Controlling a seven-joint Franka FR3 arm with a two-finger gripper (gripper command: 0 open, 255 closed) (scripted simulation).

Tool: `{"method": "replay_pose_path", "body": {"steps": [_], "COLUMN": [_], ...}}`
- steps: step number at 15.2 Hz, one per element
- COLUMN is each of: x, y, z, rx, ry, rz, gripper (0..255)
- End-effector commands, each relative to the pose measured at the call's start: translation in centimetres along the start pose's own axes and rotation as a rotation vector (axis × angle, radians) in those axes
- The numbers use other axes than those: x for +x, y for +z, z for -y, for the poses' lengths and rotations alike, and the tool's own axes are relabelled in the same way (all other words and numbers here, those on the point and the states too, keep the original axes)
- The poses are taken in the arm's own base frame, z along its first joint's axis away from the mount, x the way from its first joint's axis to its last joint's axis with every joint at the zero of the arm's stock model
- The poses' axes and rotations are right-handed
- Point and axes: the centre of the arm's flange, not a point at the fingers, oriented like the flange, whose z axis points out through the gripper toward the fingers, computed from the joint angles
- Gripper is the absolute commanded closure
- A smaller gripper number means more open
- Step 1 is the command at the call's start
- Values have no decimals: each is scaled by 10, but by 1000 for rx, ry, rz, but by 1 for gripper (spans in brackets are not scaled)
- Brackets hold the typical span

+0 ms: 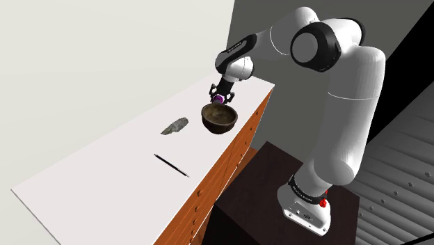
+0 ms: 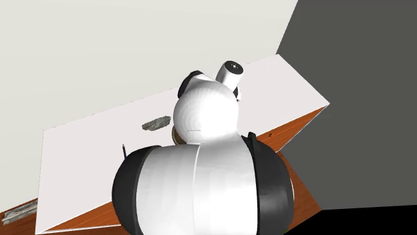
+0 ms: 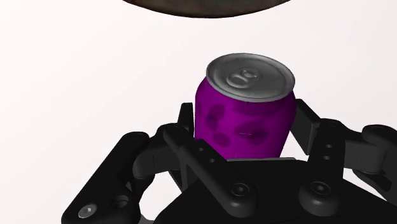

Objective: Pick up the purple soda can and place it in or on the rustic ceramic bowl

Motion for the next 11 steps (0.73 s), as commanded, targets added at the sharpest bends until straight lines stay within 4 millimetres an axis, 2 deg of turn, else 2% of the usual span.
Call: {"method": "replay_pose_path", "body": {"steps": [1,11], "x": [-1,-4], "y": [-11,-62], "z": [3,15], "rx": [0,0], "ry": [0,0], "rz": [0,0], "gripper": [255,255]}}
